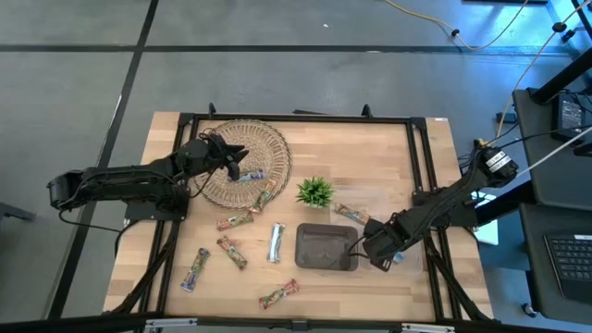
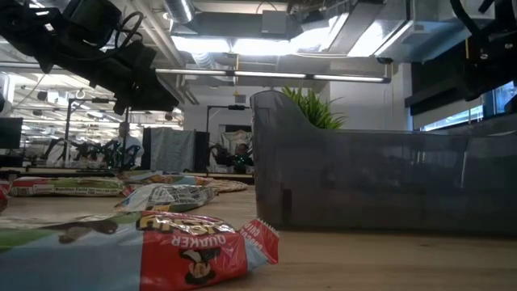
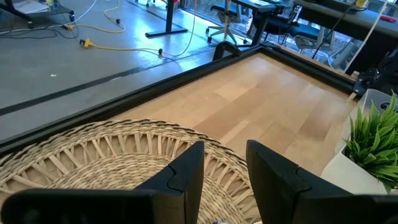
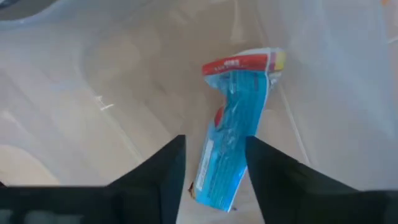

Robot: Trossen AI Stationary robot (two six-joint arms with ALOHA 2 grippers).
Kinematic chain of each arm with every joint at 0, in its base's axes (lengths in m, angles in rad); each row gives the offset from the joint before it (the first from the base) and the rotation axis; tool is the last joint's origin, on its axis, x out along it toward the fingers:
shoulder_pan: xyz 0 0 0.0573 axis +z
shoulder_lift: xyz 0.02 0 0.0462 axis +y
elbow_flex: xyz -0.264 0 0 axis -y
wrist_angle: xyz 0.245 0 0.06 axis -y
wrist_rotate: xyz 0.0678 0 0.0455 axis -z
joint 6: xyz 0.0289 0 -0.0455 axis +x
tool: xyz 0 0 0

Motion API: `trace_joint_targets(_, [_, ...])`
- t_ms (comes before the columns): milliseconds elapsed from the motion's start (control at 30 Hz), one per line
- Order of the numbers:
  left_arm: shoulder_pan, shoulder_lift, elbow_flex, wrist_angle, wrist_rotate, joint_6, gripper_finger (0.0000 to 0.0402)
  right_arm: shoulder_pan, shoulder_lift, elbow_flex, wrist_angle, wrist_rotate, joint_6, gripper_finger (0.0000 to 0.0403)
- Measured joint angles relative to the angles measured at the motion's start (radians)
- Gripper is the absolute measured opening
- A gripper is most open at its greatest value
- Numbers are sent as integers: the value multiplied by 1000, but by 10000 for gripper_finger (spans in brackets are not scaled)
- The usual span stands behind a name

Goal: Pick and place Granola Bars by type
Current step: Put the violet granola bar into the black bin

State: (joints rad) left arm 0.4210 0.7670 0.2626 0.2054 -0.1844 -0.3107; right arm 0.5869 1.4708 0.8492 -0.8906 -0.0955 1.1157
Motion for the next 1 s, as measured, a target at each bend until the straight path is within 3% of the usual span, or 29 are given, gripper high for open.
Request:
trace_joint_targets(300, [0, 0, 0, 0, 4, 0, 114, 0, -55, 114, -89, 29, -3, 194])
trace_joint_targets(500, [0, 0, 0, 8, 108, 1, 114, 0, -114, 208, -154, 169, -3, 194])
trace_joint_targets(700, [0, 0, 0, 8, 101, -3, 114, -4, -172, 266, -236, 297, -31, 194])
trace_joint_targets(1000, [0, 0, 0, 8, 100, -16, 114, -51, -192, 330, -219, 436, -204, 194])
